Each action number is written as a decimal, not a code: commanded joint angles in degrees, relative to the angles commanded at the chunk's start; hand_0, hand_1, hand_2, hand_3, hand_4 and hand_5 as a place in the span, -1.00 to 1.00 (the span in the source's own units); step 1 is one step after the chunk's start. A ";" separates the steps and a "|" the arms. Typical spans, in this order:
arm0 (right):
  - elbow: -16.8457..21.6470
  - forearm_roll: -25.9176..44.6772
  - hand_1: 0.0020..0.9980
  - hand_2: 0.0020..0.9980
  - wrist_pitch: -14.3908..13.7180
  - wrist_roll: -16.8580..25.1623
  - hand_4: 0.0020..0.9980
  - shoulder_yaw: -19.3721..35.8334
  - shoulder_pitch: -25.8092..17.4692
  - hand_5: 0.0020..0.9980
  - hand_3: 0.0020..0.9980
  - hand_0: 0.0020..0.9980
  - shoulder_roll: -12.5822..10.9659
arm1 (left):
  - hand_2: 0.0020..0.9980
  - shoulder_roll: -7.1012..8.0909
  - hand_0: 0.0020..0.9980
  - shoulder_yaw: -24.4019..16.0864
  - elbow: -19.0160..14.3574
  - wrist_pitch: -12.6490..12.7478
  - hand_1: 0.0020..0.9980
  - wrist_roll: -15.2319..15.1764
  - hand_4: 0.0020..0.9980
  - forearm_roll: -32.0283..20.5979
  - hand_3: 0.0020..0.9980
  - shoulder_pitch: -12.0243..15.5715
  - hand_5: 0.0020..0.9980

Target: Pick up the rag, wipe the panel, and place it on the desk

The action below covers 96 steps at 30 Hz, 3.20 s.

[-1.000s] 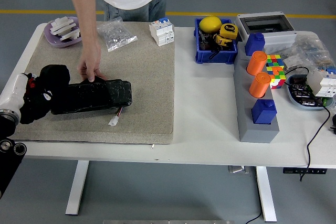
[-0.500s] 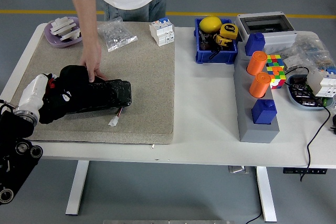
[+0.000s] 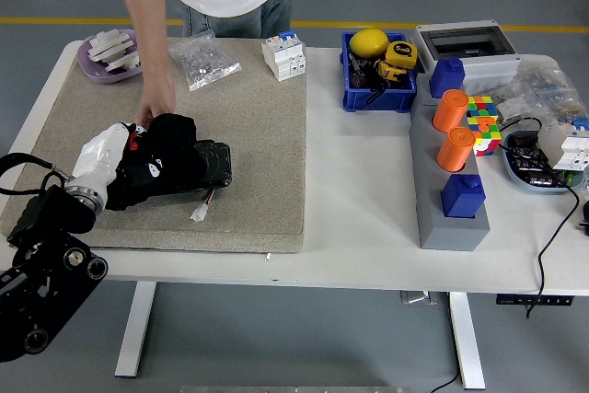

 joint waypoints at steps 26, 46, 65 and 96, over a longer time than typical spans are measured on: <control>-0.02 0.27 0.02 0.31 0.14 -0.04 1.00 -0.51 0.09 0.20 0.21 0.47 -0.13 | 0.05 -1.87 -0.55 10.59 -0.85 -0.91 -0.61 2.29 -0.52 0.96 0.04 -4.75 -1.00; -0.02 0.21 0.02 0.30 0.20 -0.10 1.00 -0.34 -0.15 0.20 0.21 0.47 -0.25 | 0.05 -0.84 -0.56 0.57 2.57 -1.01 -0.61 2.85 -0.49 2.97 0.05 -1.52 -1.00; -0.02 0.12 0.02 0.30 0.24 -0.12 1.00 0.03 -0.20 0.20 0.21 0.47 -0.26 | 0.06 1.74 -0.58 -8.16 4.05 -1.51 -0.62 3.94 -0.43 6.12 0.06 1.77 -1.00; 0.01 0.07 0.02 0.30 0.17 -0.13 1.00 0.21 0.05 0.19 0.21 0.47 -0.29 | 0.05 2.15 -0.58 -5.96 2.41 -1.42 -0.62 4.68 -0.40 5.59 0.06 0.94 -1.00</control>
